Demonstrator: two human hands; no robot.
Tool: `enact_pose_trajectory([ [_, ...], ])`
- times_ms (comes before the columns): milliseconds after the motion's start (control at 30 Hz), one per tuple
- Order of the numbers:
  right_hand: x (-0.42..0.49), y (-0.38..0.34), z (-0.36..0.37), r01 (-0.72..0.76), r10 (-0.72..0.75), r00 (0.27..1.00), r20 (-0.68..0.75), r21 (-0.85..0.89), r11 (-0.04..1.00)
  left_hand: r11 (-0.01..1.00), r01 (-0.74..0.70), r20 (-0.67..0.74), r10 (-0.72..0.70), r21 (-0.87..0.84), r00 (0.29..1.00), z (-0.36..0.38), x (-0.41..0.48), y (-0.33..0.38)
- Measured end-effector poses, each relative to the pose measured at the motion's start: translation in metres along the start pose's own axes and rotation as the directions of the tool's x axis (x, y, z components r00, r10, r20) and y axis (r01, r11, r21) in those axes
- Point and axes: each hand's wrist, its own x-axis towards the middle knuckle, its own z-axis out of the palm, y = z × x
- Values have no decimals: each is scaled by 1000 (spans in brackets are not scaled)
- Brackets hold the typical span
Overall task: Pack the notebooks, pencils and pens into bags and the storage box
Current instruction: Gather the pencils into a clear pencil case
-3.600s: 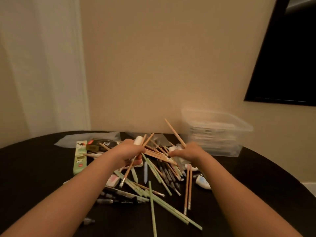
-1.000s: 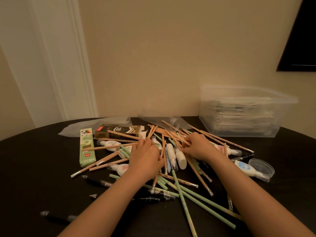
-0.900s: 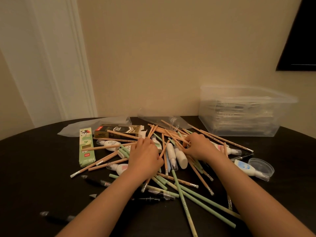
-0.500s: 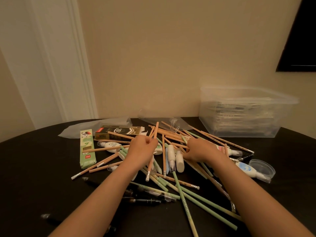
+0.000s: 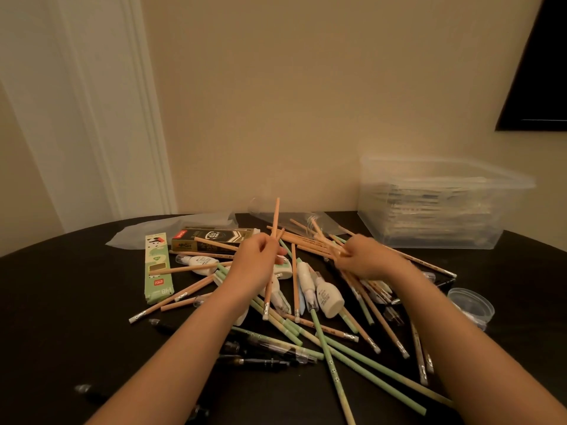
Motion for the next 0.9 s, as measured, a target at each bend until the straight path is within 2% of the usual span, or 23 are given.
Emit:
enact_pose_trajectory([
  [67,-10,-3,-18,41,-42,999,-1,201,979,976,64,51,-54,-209,997,1,-1,5],
  [133,-24,-12,-32,120,-145,988,46,354,928,903,170,134,-126,-395,983,2,-4,10],
  [233,-37,-25,-38,176,-322,936,144,599,781,773,289,246,-176,-565,953,5,-11,16],
  [300,-40,-33,-34,175,-396,899,189,673,718,722,288,266,-148,-629,953,7,-15,19],
  [400,-40,-42,-25,177,-469,847,251,699,693,697,217,217,-90,-684,972,9,-23,25],
  [500,-38,-46,-19,132,-477,832,285,732,669,707,158,122,-101,-690,987,11,-26,29],
  [600,-36,-45,-16,50,-412,876,249,803,594,727,162,96,-131,-668,987,13,-23,27],
  [667,-35,-44,-16,17,-329,927,179,857,515,749,192,137,-136,-634,981,14,-22,27],
  [767,-31,-43,-14,34,-220,974,60,915,403,824,248,278,-115,-509,954,14,-26,26],
  [833,-28,-41,-14,76,-160,987,-12,913,401,880,255,341,-115,-401,933,14,-29,26],
  [900,-26,-39,-12,105,-115,992,-59,890,444,906,253,374,-117,-340,920,15,-29,25],
])
